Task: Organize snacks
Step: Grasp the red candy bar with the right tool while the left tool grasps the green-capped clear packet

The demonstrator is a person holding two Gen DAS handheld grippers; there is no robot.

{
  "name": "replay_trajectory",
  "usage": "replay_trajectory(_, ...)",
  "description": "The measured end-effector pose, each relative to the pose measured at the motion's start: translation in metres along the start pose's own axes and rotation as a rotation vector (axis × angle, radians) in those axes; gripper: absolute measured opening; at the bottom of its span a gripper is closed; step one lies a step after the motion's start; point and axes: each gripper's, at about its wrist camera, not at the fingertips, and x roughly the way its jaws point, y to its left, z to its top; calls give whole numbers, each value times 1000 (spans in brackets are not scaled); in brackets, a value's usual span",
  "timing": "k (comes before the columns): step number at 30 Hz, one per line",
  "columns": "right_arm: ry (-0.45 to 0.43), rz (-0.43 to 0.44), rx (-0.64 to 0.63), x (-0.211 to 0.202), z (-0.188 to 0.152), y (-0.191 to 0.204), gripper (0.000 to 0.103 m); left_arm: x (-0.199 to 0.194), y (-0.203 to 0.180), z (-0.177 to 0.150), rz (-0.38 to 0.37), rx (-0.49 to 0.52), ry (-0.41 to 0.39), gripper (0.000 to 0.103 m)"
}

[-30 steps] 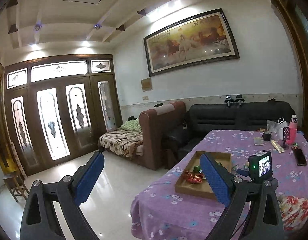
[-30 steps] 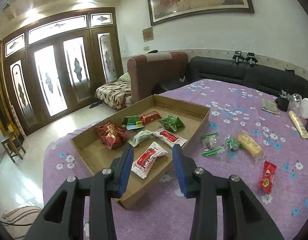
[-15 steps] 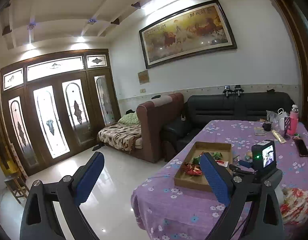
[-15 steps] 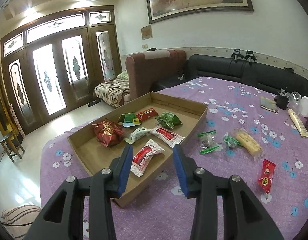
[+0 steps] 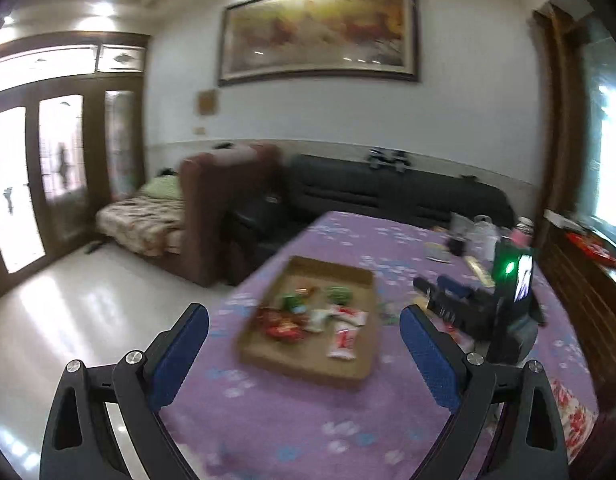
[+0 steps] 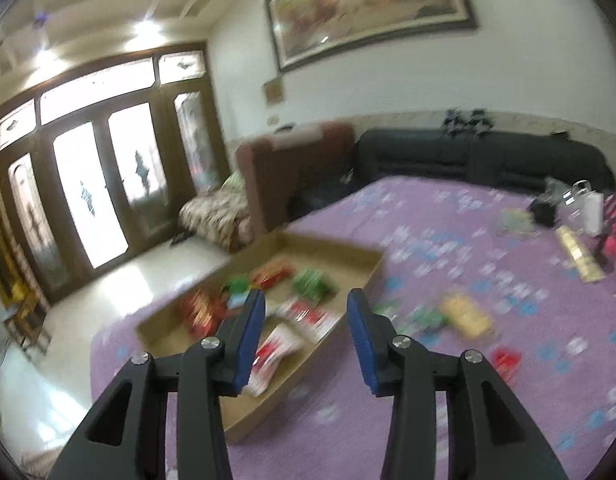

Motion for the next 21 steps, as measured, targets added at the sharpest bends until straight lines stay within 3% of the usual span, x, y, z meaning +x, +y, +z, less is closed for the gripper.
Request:
replay_trajectory(3, 13, -31, 182, -13, 14, -61, 58, 29, -16, 15, -121, -1, 5, 98)
replay_trajectory(6, 50, -95, 346, -14, -1, -122, 58, 58, -18, 27, -276, -57, 33, 101)
replay_trajectory(9, 152, -159, 427, 6, -22, -157, 55, 96, -14, 19, -356, -101, 112, 103)
replay_trajectory(12, 225, -188, 401, 26, -31, -161, 51, 122, -8, 1, -386, -106, 189, 101)
replay_trajectory(16, 312, -210, 325, 48, -37, -148, 51, 139, 1, -13, -465, -119, 251, 90)
replay_trajectory(21, 415, -309, 229, 69, -58, -127, 49, 161, -12, -19, -480, -71, 295, 89)
